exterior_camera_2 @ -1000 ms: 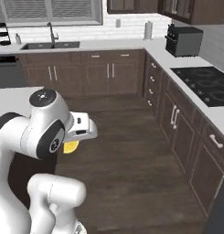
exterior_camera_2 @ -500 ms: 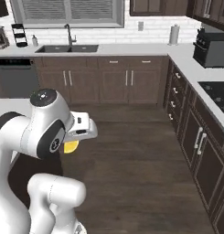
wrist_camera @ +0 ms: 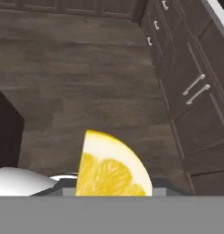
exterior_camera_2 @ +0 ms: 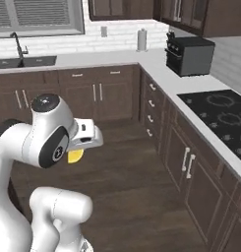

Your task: Grab a lemon wedge from the fridge and one ice cube from the ice bowl, and put them in the glass of lemonade.

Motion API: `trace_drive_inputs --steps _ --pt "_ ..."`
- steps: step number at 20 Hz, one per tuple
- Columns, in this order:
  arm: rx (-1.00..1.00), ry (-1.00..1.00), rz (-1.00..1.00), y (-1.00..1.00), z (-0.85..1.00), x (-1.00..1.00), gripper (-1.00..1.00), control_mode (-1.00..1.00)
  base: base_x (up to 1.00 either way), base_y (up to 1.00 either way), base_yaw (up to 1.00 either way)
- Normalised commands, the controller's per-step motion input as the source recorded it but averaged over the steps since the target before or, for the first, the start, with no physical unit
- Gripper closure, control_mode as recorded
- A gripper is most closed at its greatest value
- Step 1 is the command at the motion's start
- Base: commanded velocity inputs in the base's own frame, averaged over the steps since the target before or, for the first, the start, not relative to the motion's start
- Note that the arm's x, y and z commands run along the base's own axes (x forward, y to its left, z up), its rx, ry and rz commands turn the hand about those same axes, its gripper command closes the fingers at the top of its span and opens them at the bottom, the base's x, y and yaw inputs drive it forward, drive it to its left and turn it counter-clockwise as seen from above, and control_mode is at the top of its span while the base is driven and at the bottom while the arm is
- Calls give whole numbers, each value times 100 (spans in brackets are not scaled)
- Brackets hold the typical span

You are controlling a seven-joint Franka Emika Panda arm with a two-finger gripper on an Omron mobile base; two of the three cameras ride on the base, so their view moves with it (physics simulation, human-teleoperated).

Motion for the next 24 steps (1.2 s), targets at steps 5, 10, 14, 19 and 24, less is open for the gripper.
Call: trace_drive_inputs --steps 5,10,14,19,24 --pt "0 0 0 0 0 0 100 100 91 -32 -54" --pt "0 0 0 0 0 0 100 100 41 -51 -68" --pt "0 0 0 0 0 0 100 100 46 -30 -71" --pt "0 0 0 0 0 0 100 100 44 -20 -74" --pt "0 0 0 0 0 0 100 100 33 -10 -79"
